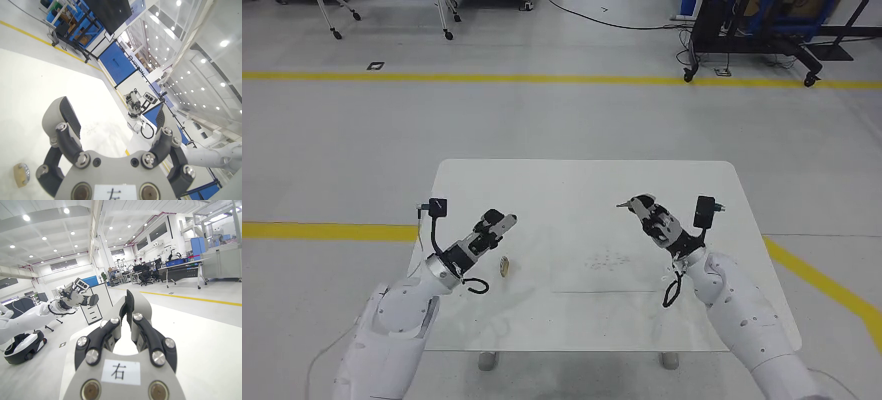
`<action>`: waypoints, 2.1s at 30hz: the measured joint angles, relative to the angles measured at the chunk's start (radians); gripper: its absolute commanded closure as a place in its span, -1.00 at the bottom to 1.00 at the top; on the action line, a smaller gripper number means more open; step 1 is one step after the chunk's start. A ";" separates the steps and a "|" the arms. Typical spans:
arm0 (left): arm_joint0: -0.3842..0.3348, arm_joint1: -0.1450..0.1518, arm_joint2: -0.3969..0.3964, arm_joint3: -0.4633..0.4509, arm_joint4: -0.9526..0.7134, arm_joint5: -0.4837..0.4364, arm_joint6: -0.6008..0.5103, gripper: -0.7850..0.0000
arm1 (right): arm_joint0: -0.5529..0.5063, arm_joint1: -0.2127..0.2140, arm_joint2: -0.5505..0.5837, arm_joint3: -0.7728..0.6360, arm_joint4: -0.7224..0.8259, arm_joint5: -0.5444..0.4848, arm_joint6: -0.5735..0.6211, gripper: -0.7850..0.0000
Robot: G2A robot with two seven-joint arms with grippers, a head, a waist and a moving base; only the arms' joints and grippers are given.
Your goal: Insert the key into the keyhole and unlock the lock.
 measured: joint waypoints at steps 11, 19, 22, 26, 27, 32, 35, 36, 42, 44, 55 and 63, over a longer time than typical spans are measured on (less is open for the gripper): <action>-0.091 -0.017 0.128 0.113 -0.277 -0.058 -0.129 -1.00 | 0.016 -0.029 -0.111 0.010 0.196 -0.045 0.067 1.00; -0.308 -0.058 0.317 0.332 -0.392 -0.222 -0.264 -0.36 | 0.088 -0.053 -0.295 0.062 0.620 -0.043 0.235 1.00; -0.362 -0.067 0.350 0.408 -0.420 -0.267 -0.308 -0.29 | 0.096 -0.052 -0.312 0.065 0.722 -0.043 0.291 1.00; -0.404 -0.073 0.365 0.508 -0.505 -0.303 -0.368 -0.64 | 0.088 -0.047 -0.322 0.031 0.835 -0.043 0.361 1.00; -0.413 -0.073 0.366 0.526 -0.510 -0.308 -0.381 -0.71 | 0.085 -0.046 -0.324 0.021 0.861 -0.043 0.381 1.00; -0.439 -0.076 0.377 0.584 -0.536 -0.331 -0.424 -0.61 | 0.089 -0.043 -0.338 0.017 1.022 -0.043 0.552 1.00; -0.450 -0.080 0.389 0.602 -0.544 -0.336 -0.432 -0.67 | 0.103 -0.052 -0.349 0.041 1.107 -0.043 0.647 1.00; -0.452 -0.081 0.393 0.606 -0.546 -0.337 -0.432 -0.70 | 0.108 -0.055 -0.353 0.052 1.128 -0.043 0.672 1.00; -0.467 -0.088 0.411 0.629 -0.537 -0.340 -0.422 -0.46 | 0.139 -0.083 -0.359 0.124 1.200 -0.043 0.776 1.00; -0.470 -0.089 0.414 0.632 -0.521 -0.343 -0.411 -0.22 | 0.149 -0.093 -0.361 0.148 1.198 -0.043 0.798 1.00; -0.475 -0.096 0.440 0.634 -0.404 -0.334 -0.334 0.25 | 0.175 -0.135 -0.342 0.200 1.130 -0.043 0.810 1.00; -0.476 -0.098 0.439 0.639 -0.385 -0.310 -0.290 0.97 | 0.157 -0.145 -0.305 0.196 1.100 -0.043 0.832 1.00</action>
